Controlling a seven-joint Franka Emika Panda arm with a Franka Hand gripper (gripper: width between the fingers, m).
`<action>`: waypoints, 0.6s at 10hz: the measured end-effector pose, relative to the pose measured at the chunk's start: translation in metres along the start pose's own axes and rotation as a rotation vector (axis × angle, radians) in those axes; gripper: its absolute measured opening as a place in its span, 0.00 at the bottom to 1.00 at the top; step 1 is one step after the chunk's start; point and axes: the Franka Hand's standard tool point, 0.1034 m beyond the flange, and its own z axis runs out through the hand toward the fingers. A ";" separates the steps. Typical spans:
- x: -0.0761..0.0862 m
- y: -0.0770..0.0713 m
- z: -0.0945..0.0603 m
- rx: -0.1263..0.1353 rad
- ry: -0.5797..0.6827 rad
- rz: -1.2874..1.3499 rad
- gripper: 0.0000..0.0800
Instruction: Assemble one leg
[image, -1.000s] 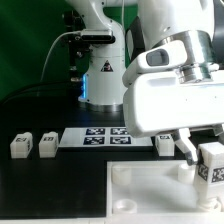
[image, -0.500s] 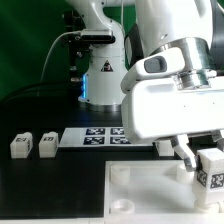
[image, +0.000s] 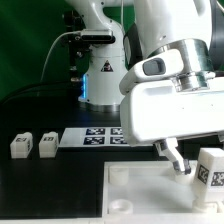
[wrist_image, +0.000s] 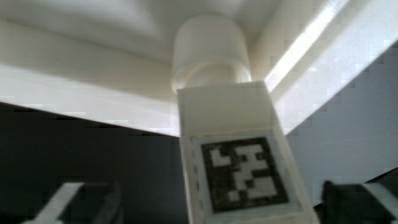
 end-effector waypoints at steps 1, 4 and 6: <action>0.000 0.000 0.000 0.000 0.000 0.000 0.78; 0.000 0.000 0.000 0.000 -0.001 0.000 0.81; -0.001 0.000 0.000 0.000 -0.001 0.000 0.81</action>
Offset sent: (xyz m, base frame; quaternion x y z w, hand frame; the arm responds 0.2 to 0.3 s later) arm 0.0000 0.0000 0.0000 0.0000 0.0000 0.0000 1.0000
